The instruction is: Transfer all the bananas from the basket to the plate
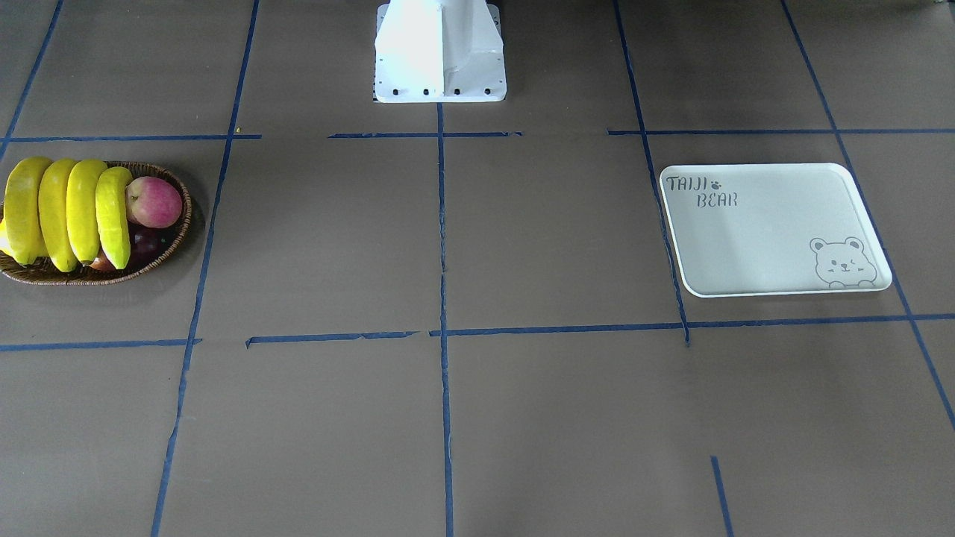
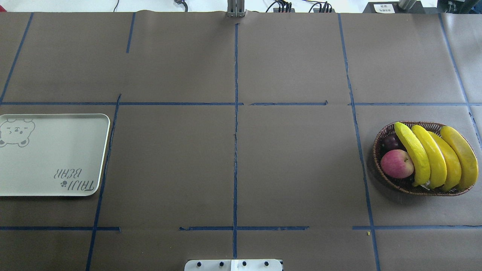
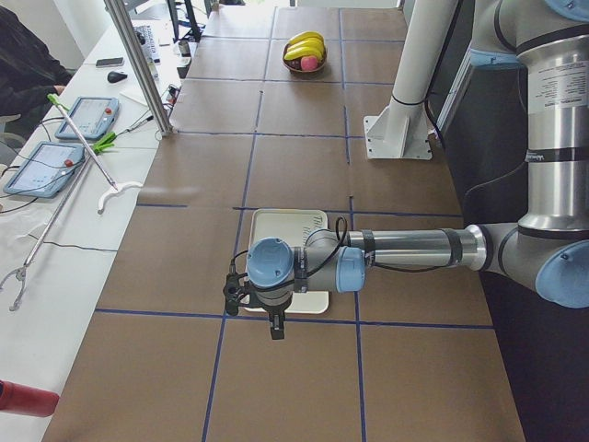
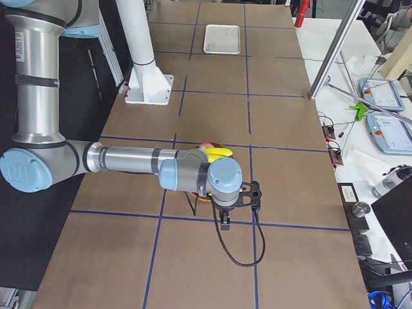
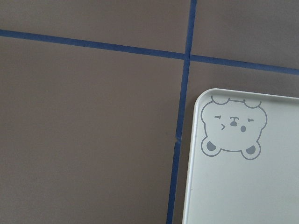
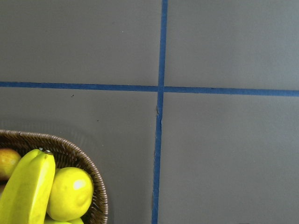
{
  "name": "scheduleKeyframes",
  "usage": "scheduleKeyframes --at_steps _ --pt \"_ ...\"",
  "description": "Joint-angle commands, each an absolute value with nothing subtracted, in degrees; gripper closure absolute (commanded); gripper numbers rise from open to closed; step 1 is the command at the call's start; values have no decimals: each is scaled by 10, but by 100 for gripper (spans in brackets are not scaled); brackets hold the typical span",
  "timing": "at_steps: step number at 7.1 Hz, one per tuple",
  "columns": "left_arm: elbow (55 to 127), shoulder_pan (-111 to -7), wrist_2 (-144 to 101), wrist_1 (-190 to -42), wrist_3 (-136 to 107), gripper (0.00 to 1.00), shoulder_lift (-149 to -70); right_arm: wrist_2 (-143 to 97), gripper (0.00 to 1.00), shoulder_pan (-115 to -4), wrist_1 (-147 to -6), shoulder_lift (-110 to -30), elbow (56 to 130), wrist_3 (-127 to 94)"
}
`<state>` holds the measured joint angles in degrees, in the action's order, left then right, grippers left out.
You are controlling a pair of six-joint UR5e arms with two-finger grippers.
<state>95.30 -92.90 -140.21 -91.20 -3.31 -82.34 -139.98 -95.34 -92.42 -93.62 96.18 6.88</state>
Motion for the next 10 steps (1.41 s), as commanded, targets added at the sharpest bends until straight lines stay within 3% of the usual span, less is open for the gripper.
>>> scheduleKeyframes --at_steps 1,4,6,8,10 --pt "953 -929 -1402 -915 -31 0 -822 -1411 0 -934 -925 -938 990 66" --pt "955 -930 -1403 -917 -32 0 -821 -1416 0 -897 -921 -944 1049 40" --pt "956 -930 -1403 -917 -31 0 -821 -1409 0 -806 -918 -945 1099 -98" --pt "960 -930 -1403 -917 -28 0 -816 -1385 0 -782 -883 -1010 1154 -113" --pt "965 -930 -1403 -921 -32 0 -810 -1374 2 -737 -734 -1091 1154 -186"
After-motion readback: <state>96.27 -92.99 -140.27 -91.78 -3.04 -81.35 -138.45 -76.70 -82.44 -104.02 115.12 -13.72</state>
